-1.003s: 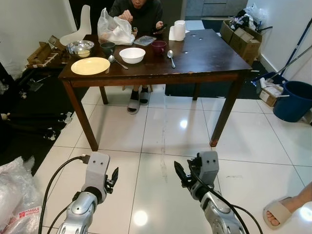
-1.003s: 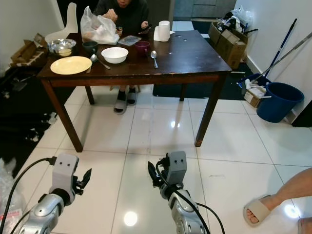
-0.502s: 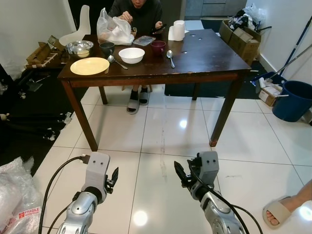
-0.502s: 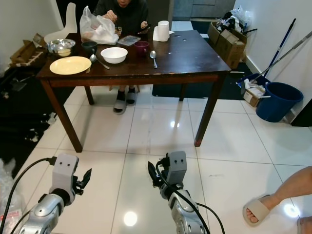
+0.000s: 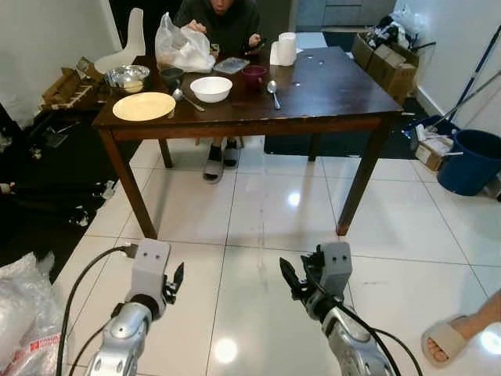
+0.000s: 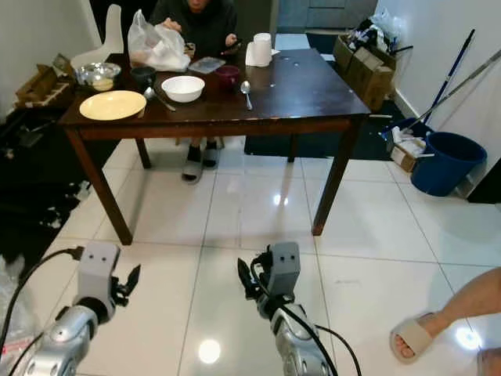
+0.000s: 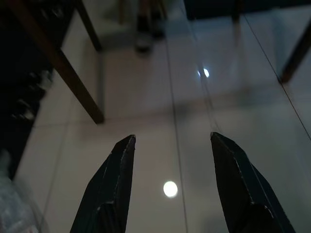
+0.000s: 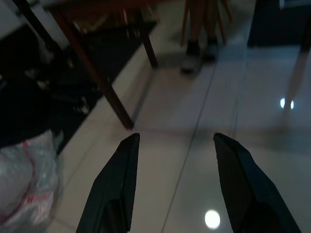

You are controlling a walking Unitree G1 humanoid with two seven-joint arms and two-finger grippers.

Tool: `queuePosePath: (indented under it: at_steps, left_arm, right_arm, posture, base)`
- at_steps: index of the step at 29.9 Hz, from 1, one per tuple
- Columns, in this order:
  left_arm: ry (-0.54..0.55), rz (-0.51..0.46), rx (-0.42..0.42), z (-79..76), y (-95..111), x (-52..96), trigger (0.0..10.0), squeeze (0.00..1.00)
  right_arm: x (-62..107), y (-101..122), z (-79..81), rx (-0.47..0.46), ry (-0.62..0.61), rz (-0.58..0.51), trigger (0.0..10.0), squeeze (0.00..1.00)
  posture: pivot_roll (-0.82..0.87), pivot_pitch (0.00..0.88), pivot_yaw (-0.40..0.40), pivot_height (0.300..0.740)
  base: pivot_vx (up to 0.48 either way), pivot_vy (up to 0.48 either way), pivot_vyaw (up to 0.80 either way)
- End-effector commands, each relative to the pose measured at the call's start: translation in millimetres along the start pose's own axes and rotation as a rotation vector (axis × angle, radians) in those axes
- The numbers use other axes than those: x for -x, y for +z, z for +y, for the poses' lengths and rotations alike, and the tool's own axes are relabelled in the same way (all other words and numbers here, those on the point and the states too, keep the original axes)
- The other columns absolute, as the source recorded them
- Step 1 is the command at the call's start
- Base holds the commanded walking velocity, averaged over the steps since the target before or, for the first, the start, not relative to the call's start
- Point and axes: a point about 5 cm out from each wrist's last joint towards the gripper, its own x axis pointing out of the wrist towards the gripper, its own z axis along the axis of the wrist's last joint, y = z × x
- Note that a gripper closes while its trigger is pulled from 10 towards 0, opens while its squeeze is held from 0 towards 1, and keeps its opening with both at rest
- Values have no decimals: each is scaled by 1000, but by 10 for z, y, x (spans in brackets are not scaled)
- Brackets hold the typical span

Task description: Setting the table

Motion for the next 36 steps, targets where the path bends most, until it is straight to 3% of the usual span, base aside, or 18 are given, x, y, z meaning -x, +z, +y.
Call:
queuePosePath:
  at_steps: [1, 3, 5, 7, 10, 13, 17, 28, 36]
  left_arm:
    - [23, -4, 7, 70, 44, 6, 10000, 0]
    - [30, -14, 20, 101, 94, 6, 10000, 0]
    - [14, -70, 52, 179, 361, 46, 10000, 0]
    - [9, -81, 49, 182, 403, 57, 10000, 0]
    - [-63, -167, 24, 102, 619, 109, 10000, 0]
    - [-86, -203, 26, 49, 704, 118, 10000, 0]
    - [-142, -305, -14, -169, 940, 110, 10000, 0]
    - [-105, -346, -86, -219, 1042, 82, 10000, 0]
    - [-76, -416, -150, -309, 1133, 67, 10000, 0]
  right_arm:
    - [-5, 15, 24, -11, 11, 0, 10000, 0]
    - [-10, 48, 40, -12, 23, -9, 10000, 0]
    - [-9, 228, 170, -23, 102, -59, 10000, 0]
    - [-7, 258, 194, -25, 115, -68, 10000, 0]
    - [-11, 435, 290, -44, 160, -123, 10000, 0]
    - [-16, 493, 309, -50, 168, -144, 10000, 0]
    - [-27, 568, 316, -65, 172, -173, 10000, 0]
    - [11, 597, 258, -104, 146, -165, 10000, 0]
    - [0, 547, 233, -90, 135, -138, 10000, 0]
  posture:
    - [-5, 0, 104, 740]
    - [-3, 0, 104, 740]
    - [7, 0, 98, 740]
    - [7, 0, 98, 740]
    - [7, 0, 92, 740]
    - [8, 0, 89, 740]
    - [-1, 0, 86, 740]
    - [-12, 0, 88, 740]
    - [-13, 0, 85, 740]
  base:
    - [0, 0, 0]
    - [0, 0, 0]
    - [0, 0, 0]
    - [0, 0, 0]
    - [0, 0, 0]
    - [0, 0, 0]
    - [0, 0, 0]
    - [0, 0, 0]
    - [383, 0, 0]
